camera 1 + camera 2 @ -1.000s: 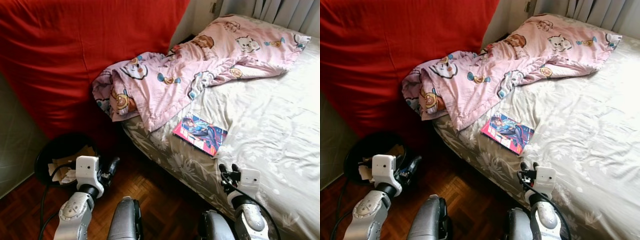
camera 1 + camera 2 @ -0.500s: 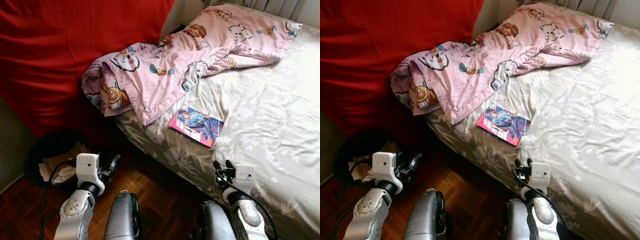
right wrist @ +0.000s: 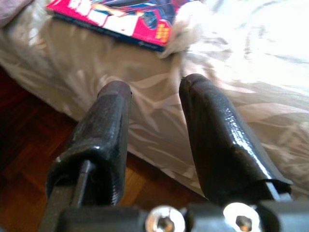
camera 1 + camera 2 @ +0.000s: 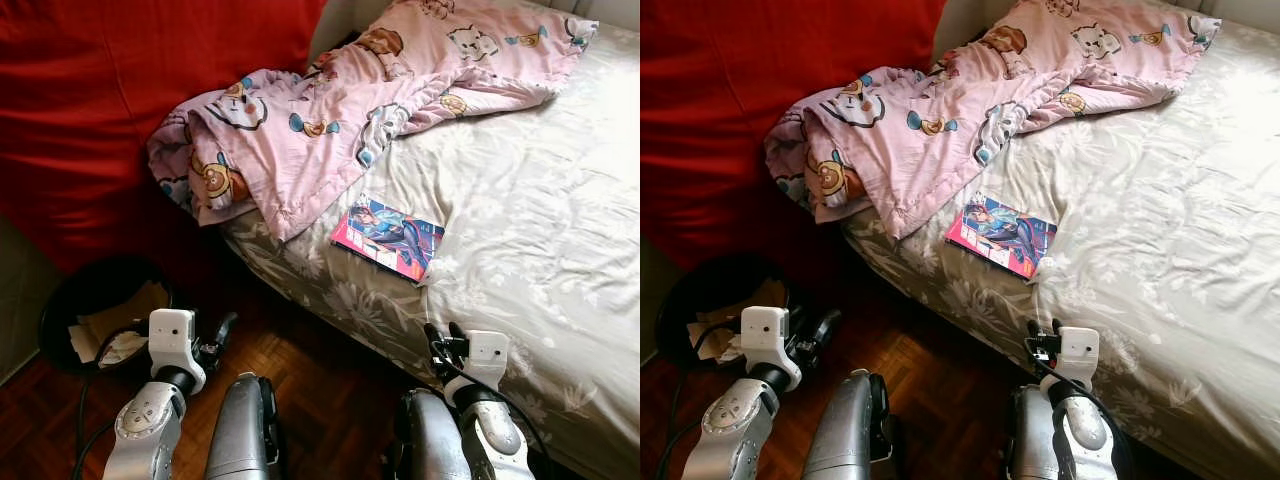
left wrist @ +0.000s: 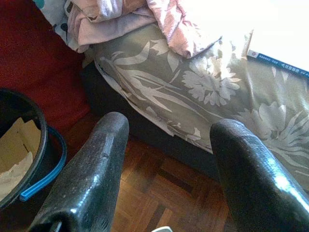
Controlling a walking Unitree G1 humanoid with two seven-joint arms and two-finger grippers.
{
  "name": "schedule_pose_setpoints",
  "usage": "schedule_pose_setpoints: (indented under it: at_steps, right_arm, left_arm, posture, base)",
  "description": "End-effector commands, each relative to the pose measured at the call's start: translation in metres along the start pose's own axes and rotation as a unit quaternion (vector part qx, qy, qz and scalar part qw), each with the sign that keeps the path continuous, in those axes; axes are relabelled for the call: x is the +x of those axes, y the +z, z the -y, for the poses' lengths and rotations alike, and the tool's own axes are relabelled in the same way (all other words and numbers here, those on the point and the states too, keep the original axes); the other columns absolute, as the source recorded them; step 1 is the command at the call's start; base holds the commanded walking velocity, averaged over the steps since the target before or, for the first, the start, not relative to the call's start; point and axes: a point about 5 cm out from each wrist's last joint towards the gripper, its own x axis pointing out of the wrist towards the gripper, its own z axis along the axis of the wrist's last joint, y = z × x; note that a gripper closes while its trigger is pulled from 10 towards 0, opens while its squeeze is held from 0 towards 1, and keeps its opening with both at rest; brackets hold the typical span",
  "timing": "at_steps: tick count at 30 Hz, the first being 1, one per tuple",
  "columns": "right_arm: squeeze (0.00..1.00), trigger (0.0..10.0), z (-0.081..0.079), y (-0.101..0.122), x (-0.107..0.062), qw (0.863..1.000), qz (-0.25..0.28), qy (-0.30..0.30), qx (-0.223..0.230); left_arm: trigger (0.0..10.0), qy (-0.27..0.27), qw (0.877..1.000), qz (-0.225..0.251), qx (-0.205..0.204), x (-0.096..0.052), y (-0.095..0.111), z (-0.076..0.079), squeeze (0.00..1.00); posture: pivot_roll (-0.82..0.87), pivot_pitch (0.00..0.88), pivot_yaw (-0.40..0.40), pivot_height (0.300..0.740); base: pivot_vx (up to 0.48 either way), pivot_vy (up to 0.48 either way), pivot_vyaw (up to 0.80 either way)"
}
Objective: Clean up the room
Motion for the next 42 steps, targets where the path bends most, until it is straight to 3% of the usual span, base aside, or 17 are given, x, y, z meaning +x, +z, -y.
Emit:
schedule_pose_setpoints:
  at_steps: [1, 5, 21, 31, 42]
  right_arm:
    - [0.00, 10.0, -0.004, -0.007, -0.005, 1.000, -0.009, 0.015, 0.004]
    - [0.00, 10.0, -0.006, -0.007, -0.006, 1.000, -0.008, 0.020, 0.012]
    - [0.00, 10.0, 0.000, -0.011, -0.006, 0.999, -0.015, -0.020, 0.023]
    - [0.00, 10.0, 0.011, -0.007, -0.004, 0.998, -0.008, -0.055, 0.023]
    - [0.00, 10.0, 0.013, 0.000, -0.001, 0.998, 0.011, -0.062, 0.021]
  left_arm:
    - [10.0, 0.005, 1.000, -0.006, -0.007, -0.003, 0.000, -0.004, 0.00]
    - [10.0, 0.004, 1.000, -0.012, -0.004, -0.004, 0.000, -0.005, 0.00]
    - [10.0, -0.007, 1.000, -0.026, 0.008, -0.008, 0.000, -0.009, 0.00]
    - [10.0, -0.014, 0.999, -0.030, 0.009, -0.008, 0.002, -0.008, 0.00]
    - [10.0, -0.017, 0.999, -0.033, 0.011, -0.009, 0.001, -0.008, 0.00]
  posture:
    - [0.09, 0.250, 0.027, 0.581]
    - [0.09, 0.251, 0.033, 0.581]
    - [0.10, 0.272, 0.064, 0.581]
    - [0.10, 0.271, 0.068, 0.581]
    - [0.10, 0.262, 0.074, 0.581]
  base:
    - [0.000, 0.000, 0.78]
    - [0.000, 0.000, 0.80]
    - [0.000, 0.000, 0.00]
    - [0.248, 0.000, 0.00]
    - [0.309, 0.000, 0.00]
